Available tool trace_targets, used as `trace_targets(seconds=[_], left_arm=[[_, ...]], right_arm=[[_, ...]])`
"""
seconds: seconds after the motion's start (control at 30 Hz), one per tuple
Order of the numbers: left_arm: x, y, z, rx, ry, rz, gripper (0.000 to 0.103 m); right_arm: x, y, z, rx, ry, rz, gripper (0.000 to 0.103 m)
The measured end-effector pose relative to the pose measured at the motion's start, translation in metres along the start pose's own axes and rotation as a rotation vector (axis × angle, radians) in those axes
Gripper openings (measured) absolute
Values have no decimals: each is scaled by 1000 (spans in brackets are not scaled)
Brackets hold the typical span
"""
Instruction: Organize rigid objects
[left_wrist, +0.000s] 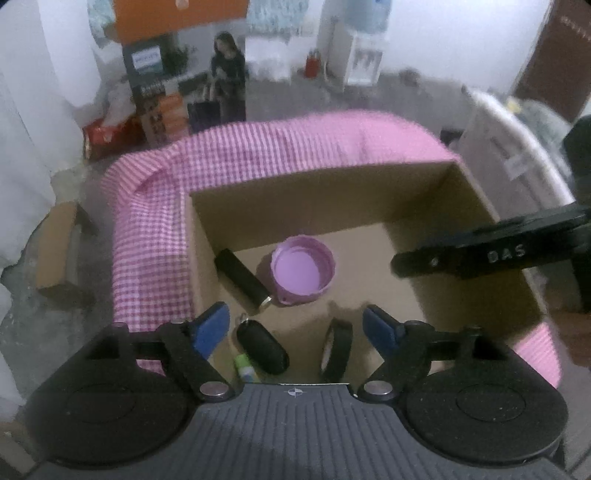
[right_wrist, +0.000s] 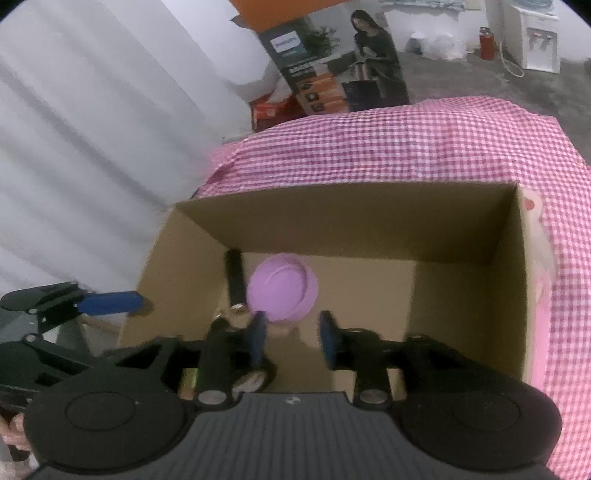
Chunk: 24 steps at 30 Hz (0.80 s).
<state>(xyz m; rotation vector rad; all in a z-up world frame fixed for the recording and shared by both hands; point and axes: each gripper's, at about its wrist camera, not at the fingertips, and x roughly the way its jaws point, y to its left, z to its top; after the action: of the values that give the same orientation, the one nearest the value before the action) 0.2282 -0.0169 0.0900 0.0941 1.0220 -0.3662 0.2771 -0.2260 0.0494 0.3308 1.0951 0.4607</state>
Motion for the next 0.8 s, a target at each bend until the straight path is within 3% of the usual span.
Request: trace_targets(seconds=[0.23, 0.4, 0.53, 0.67, 0.8], left_arm=[[-58, 17, -52, -71, -162, -23, 87], [-72, 30, -90, -147, -225, -2, 88], [-72, 38, -113, -195, -238, 12, 88], [-69, 47, -132, -236, -229, 7, 88], [-65, 57, -144, -277, -221, 8, 88]], right_arm=[[14, 22, -17, 37, 111, 90, 57], [50, 32, -23, 106, 227, 83, 57], [70, 40, -24, 118, 269, 53, 55], [79, 39, -22, 124, 285, 50, 33], [75, 43, -19, 75, 253, 53, 21]])
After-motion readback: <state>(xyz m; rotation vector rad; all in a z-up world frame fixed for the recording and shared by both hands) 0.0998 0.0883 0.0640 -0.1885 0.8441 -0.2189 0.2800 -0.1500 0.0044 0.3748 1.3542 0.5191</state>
